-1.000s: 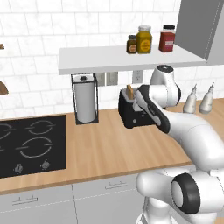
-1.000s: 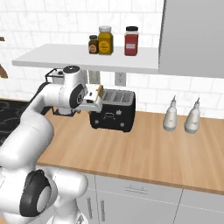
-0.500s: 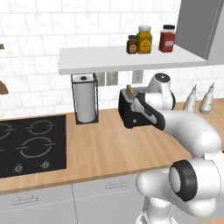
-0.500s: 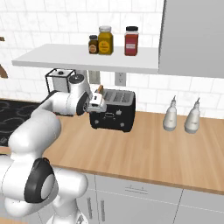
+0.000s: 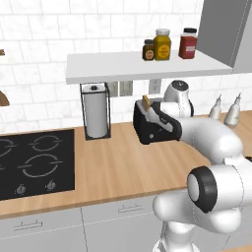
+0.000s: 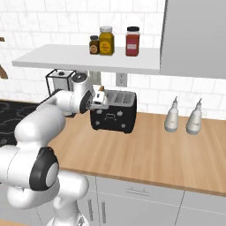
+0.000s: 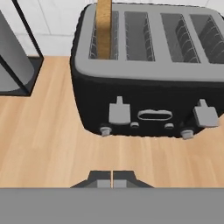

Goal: Start the toaster. Once the lever pops up, take the bread to the plate on the dining counter.

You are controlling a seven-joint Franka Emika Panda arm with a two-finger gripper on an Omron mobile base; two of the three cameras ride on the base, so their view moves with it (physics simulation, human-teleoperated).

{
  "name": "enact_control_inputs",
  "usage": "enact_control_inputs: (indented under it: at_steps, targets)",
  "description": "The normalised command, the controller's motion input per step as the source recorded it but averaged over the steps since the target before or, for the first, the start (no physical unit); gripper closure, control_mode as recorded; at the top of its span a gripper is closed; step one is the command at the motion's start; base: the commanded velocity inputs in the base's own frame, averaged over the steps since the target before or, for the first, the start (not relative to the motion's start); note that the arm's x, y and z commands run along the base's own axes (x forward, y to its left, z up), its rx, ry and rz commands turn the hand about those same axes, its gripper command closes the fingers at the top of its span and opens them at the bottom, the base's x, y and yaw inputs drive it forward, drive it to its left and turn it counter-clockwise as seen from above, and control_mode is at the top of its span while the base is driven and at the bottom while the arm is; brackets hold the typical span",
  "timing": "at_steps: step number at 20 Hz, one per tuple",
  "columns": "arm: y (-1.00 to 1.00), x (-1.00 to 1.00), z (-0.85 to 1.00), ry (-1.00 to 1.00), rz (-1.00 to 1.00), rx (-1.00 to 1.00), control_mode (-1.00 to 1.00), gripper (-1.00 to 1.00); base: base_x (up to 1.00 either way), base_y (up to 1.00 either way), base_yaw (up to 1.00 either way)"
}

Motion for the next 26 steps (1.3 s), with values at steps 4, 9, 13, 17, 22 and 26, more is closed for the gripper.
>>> enact_control_inputs:
  at_steps: [4,9,13,17,22,26]
  targets:
    - [-0.07,0.34,-0.01,0.00,0.00,0.00,-1.00,1.00,0.00,0.00,0.00]
    - [-0.06,0.15,-0.18,0.01,0.00,0.00,-1.00,1.00,0.00,0.00,0.00]
    - [0.00,0.11,-0.21,0.00,0.00,0.00,-1.00,1.00,0.00,0.00,0.00]
    - [0.00,0.21,-0.01,0.00,0.00,0.00,-1.00,1.00,0.00,0.00,0.00]
    - [0.00,0.18,-0.09,0.00,0.00,0.00,-1.00,1.00,0.00,0.00,0.00]
    - [0.00,0.11,-0.13,0.00,0.00,0.00,-1.00,1.00,0.00,0.00,0.00]
